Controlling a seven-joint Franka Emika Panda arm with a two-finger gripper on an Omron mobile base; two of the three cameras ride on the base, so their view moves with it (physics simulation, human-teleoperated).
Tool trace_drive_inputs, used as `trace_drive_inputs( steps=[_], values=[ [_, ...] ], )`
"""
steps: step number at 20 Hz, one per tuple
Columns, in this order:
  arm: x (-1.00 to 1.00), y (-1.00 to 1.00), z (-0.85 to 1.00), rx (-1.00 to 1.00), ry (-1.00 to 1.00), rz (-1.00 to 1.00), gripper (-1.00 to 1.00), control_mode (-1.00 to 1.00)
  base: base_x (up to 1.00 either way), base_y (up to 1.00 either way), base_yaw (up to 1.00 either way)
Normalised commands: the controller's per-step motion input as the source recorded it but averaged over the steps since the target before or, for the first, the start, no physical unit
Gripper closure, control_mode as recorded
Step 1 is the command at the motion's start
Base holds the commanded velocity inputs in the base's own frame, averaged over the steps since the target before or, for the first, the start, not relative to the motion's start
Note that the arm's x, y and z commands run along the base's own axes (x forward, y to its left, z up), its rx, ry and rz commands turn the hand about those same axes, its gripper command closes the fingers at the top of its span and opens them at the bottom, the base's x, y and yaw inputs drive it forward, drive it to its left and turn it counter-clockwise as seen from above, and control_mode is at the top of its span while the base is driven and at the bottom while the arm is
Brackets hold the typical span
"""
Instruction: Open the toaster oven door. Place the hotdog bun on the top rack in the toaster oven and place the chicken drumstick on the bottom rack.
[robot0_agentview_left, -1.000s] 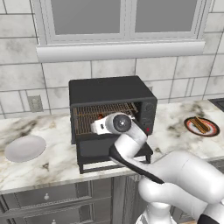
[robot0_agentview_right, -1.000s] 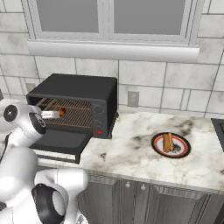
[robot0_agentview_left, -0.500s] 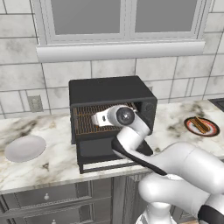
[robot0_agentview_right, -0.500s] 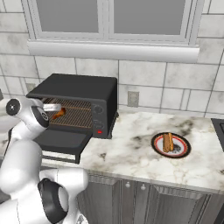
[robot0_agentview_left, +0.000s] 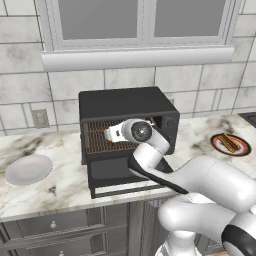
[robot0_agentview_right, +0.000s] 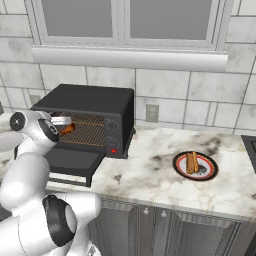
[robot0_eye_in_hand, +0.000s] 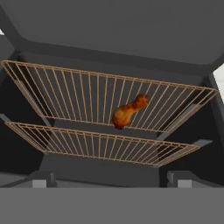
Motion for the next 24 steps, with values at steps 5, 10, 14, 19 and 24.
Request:
trace_drive_inputs(
  steps=[5,10,14,19,24],
  values=[
    [0.33,0.0,-0.3,0.0,-0.02,0.0,-1.0,-1.0,0.0,0.0,0.0],
    [0.37,0.0,-0.43,0.0,0.0,0.0,-1.0,-1.0,0.0,0.0,0.0],
    [0.39,0.0,-0.15,0.0,0.0,0.0,-1.0,-1.0,0.0,0.0,0.0],
    [0.34,0.0,-0.01,0.0,0.0,0.0,-1.0,-1.0,0.0,0.0,0.0],
    [0.37,0.0,-0.12,0.0,0.01,0.0,-1.0,-1.0,0.0,0.0,0.0]
  ],
)
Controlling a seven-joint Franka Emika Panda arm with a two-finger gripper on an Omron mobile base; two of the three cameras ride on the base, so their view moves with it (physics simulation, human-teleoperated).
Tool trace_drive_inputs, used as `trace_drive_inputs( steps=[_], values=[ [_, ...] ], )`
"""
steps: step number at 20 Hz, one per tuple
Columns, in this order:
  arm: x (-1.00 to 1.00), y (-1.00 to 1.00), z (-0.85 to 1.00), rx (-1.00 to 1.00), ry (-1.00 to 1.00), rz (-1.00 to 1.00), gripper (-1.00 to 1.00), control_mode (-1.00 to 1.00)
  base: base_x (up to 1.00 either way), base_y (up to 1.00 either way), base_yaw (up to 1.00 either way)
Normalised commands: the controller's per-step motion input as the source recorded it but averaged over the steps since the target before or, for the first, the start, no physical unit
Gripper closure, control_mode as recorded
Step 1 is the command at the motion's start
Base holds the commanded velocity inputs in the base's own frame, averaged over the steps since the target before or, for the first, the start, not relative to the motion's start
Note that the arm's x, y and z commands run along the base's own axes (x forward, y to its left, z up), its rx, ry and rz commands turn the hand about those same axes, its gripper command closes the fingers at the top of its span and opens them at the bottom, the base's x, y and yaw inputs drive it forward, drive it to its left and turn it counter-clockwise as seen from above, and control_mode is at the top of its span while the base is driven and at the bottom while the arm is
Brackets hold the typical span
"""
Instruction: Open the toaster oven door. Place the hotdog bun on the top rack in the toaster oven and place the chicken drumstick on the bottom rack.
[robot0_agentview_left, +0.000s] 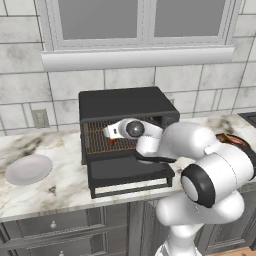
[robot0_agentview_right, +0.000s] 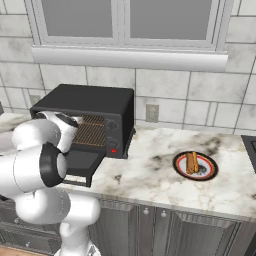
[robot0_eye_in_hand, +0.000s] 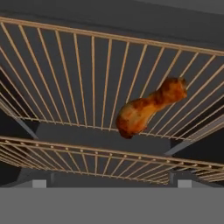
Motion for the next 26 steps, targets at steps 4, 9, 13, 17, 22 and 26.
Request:
trace_drive_inputs(
  steps=[4,9,13,17,22,26],
  values=[
    [0.18,-0.02,-0.32,0.0,0.09,0.0,-1.0,-1.0,0.0,0.0,0.0],
    [-0.06,0.0,-0.28,0.0,0.22,0.0,-1.0,-1.0,0.0,0.0,0.0],
    [0.0,0.06,0.09,0.0,0.06,0.0,-1.0,-1.0,0.0,0.0,0.0],
    [0.0,0.03,0.35,0.0,-0.09,0.0,-1.0,-1.0,0.0,0.0,0.0],
    [0.0,0.01,0.18,0.0,-0.12,0.0,-1.0,-1.0,0.0,0.0,0.0],
    [0.0,0.06,0.02,0.0,-0.13,0.0,-1.0,-1.0,0.0,0.0,0.0]
  ],
)
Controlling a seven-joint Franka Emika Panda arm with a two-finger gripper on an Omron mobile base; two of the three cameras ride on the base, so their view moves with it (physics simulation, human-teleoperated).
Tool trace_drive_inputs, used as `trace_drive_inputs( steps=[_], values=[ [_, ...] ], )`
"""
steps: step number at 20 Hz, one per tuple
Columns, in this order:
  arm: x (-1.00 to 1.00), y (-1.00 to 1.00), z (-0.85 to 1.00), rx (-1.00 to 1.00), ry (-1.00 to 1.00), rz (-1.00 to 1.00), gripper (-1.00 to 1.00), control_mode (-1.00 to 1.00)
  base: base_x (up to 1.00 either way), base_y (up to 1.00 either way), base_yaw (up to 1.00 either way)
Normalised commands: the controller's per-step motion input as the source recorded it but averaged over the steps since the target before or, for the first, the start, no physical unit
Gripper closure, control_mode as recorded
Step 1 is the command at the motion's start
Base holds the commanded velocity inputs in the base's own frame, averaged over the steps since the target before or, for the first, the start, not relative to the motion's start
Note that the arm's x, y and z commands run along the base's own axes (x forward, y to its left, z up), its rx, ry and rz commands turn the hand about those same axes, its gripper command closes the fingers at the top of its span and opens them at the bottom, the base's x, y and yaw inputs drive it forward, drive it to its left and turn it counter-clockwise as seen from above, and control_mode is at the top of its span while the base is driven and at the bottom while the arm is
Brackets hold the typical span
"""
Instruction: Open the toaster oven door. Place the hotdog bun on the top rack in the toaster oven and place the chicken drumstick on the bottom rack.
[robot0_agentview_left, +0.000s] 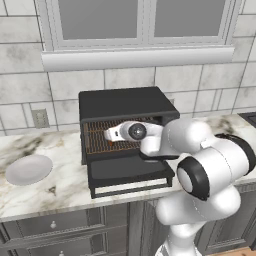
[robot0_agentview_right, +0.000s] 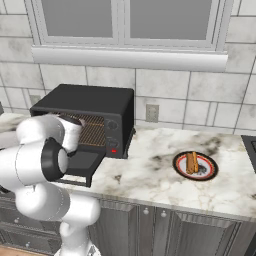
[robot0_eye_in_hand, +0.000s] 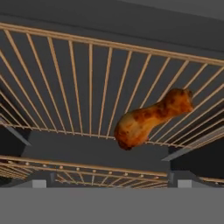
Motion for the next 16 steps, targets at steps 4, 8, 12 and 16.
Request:
trace_drive_inputs(
  steps=[4,8,12,16],
  values=[
    [0.22,0.06,-0.03,0.0,-0.1,0.0,-1.0,-1.0,0.0,0.0,0.0],
    [0.4,0.03,-0.19,0.0,-0.04,0.0,-1.0,-1.0,0.0,0.0,0.0],
    [0.47,0.0,-0.26,0.0,0.0,0.0,-1.0,-1.0,0.0,0.0,0.0],
    [0.54,0.0,-0.25,0.0,0.0,0.0,-1.0,-1.0,0.0,0.0,0.0]
  ],
)
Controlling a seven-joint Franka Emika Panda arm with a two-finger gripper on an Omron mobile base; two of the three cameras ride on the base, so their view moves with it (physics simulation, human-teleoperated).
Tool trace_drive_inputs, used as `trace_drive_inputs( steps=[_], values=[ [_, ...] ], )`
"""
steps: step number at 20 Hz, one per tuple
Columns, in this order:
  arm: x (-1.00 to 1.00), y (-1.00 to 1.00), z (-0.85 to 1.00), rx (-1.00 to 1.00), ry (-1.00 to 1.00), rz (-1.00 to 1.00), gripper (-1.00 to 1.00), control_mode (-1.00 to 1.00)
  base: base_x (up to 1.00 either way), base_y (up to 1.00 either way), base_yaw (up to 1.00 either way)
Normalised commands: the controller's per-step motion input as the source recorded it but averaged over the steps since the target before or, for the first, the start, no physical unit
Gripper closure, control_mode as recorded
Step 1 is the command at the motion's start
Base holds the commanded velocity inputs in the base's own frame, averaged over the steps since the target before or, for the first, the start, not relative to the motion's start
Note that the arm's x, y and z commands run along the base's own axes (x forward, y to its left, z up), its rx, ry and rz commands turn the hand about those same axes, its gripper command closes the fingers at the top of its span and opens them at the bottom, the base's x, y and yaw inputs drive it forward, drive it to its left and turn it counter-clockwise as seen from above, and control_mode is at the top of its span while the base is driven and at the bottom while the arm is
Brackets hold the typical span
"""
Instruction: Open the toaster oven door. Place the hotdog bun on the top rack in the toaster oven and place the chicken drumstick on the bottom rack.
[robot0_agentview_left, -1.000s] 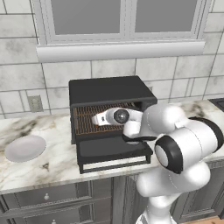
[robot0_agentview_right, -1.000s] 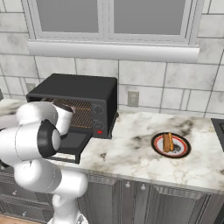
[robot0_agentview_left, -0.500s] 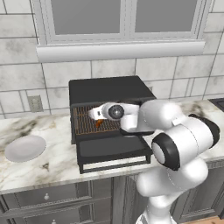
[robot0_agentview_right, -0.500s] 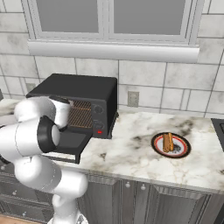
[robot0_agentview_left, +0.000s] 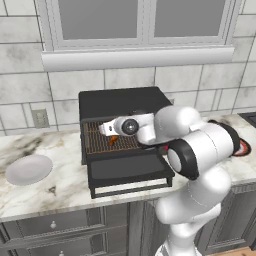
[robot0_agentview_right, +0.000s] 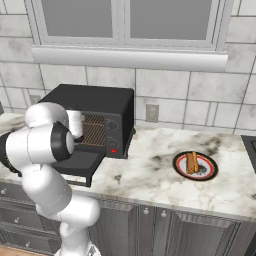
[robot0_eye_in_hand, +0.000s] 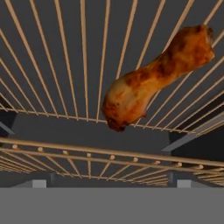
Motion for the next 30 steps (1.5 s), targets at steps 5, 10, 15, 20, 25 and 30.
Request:
trace_drive_inputs(
  steps=[5,10,15,20,25,30],
  values=[
    [0.61,0.0,-0.24,0.0,-0.01,0.0,-1.0,-1.0,0.0,0.0,0.0],
    [0.51,0.0,-0.52,0.0,0.01,0.0,-1.0,-1.0,0.0,0.0,0.0],
    [0.2,0.0,-0.83,0.0,0.07,0.0,-1.0,-1.0,0.0,0.0,0.0],
    [0.07,0.0,-1.0,-0.04,0.19,0.0,-1.0,-1.0,0.0,0.0,0.0],
    [0.03,0.0,-1.0,-0.05,0.21,0.0,-1.0,-1.0,0.0,0.0,0.0],
    [-0.19,-0.02,-0.9,-0.03,0.45,-0.03,-1.0,-1.0,0.0,0.0,0.0]
  ],
)
